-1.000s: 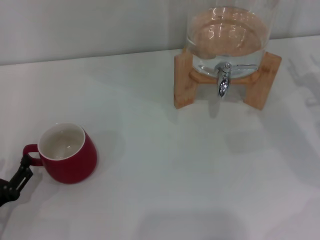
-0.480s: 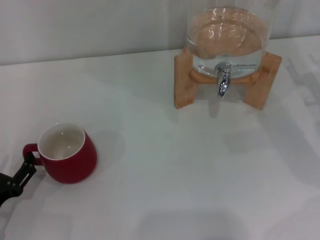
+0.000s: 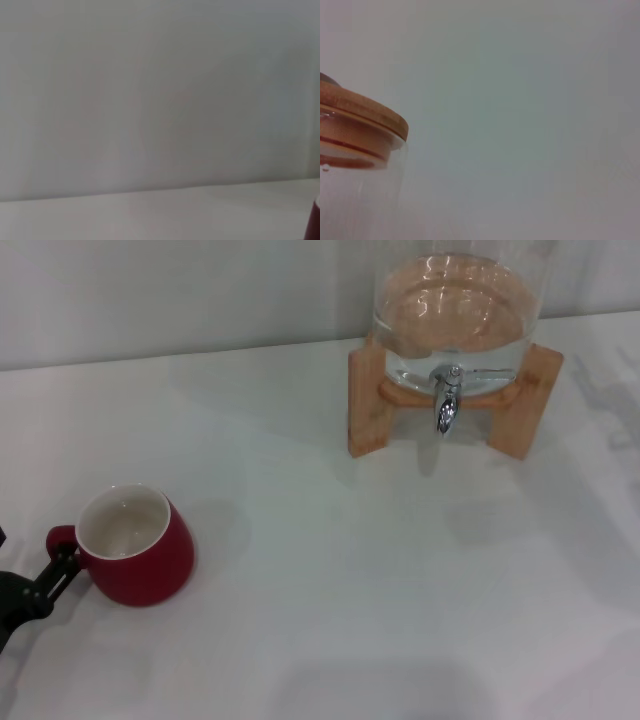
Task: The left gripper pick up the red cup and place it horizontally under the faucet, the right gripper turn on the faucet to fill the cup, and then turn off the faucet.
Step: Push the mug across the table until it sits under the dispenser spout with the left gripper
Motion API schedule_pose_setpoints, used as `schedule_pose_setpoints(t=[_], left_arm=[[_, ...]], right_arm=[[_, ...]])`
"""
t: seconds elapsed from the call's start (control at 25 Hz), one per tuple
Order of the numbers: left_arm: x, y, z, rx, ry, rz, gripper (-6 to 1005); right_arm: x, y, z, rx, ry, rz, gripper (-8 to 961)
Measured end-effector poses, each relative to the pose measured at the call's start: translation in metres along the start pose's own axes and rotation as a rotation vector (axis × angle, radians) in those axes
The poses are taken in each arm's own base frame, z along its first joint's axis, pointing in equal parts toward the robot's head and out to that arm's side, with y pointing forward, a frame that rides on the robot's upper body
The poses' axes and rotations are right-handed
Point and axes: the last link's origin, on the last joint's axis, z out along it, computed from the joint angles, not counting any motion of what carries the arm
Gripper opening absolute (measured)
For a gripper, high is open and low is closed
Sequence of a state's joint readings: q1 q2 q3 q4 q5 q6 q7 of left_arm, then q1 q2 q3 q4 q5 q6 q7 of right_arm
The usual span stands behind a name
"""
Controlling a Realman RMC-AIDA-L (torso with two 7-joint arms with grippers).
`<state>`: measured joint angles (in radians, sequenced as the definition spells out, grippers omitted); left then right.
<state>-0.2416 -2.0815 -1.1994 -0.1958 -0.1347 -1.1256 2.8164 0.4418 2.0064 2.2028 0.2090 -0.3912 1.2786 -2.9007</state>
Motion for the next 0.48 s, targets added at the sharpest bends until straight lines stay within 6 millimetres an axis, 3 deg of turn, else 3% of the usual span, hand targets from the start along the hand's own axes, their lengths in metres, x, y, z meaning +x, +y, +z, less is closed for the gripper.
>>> schedule_pose_setpoints(t=[0.48], left_arm=[[0.0028, -0.0003, 0.0104, -0.007, -0.012, 0.016, 890]], right_arm=[[-0.0020, -0.0005, 0.0020, -0.001, -0.009, -0.004, 616]])
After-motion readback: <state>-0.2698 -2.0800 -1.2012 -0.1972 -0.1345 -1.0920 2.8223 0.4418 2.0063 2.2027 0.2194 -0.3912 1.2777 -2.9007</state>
